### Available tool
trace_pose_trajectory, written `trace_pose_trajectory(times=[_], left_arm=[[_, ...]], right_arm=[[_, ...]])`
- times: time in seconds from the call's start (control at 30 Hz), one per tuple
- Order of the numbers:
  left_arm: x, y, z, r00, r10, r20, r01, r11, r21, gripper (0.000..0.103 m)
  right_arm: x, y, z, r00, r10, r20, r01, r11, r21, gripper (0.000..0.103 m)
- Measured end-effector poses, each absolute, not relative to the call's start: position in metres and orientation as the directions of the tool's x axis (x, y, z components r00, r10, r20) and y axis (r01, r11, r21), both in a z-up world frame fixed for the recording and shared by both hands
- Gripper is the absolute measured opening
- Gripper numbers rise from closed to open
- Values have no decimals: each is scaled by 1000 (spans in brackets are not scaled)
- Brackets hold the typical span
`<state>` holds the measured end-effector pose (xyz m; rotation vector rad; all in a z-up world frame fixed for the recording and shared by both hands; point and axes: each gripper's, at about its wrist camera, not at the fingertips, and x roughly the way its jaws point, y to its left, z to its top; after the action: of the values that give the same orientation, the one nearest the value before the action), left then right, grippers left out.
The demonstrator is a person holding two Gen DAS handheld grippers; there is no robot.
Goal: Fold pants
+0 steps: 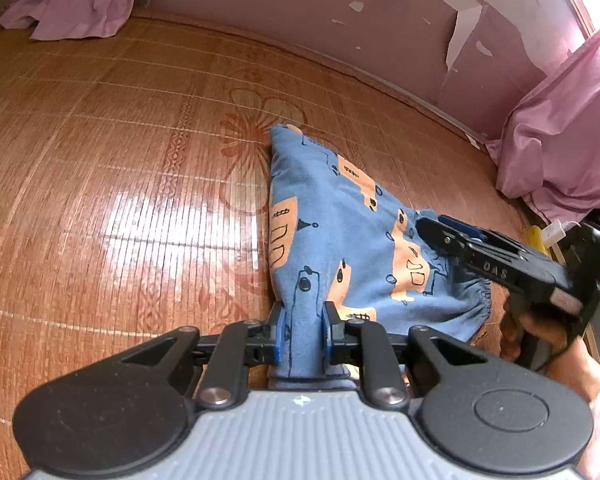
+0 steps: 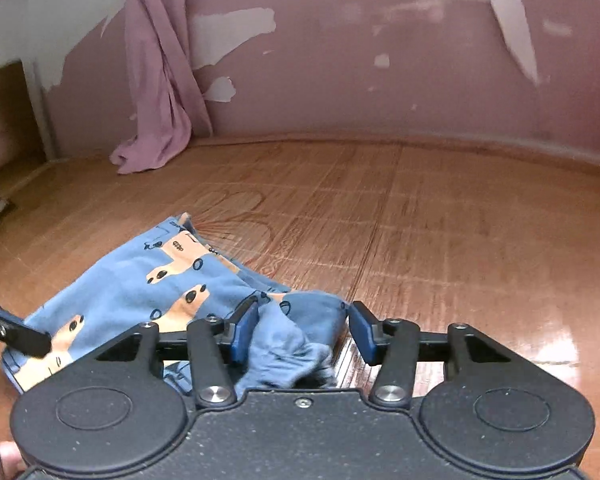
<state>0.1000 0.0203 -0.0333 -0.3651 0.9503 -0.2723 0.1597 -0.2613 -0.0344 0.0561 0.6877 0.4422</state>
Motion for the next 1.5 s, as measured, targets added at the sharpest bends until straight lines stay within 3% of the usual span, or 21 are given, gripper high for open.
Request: trace_pose_trajectory(times=[0.13,0.23,0.6,1.2,1.33,1.5], left_arm=[[99,21,-34,553,-385,-738,62,903,-425,20],[99,21,-35,552,-386,-739,62,903,-425,20],[102,13,-28,556,-345,-756,44,921,-388,20],[122,14,-6,596,-340,-727,76,926,-370,20],[121,17,-13,585,-318,-746,62,935,-350,20],[115,22,-26,566,-312,-763,65,939,-336,20]], right_arm=[[157,-263,-41,685,436,-583,-382,897,222,44],[150,-264,-42,706,434,-560,-362,900,242,26],[110,-234,-19,823,274,-497,-309,951,14,16],[129,-211,24,893,259,-367,-355,908,-223,14],[138,-210,14,842,273,-465,-386,908,-164,16],[131,-231,-15,791,254,-557,-307,952,-2,33]])
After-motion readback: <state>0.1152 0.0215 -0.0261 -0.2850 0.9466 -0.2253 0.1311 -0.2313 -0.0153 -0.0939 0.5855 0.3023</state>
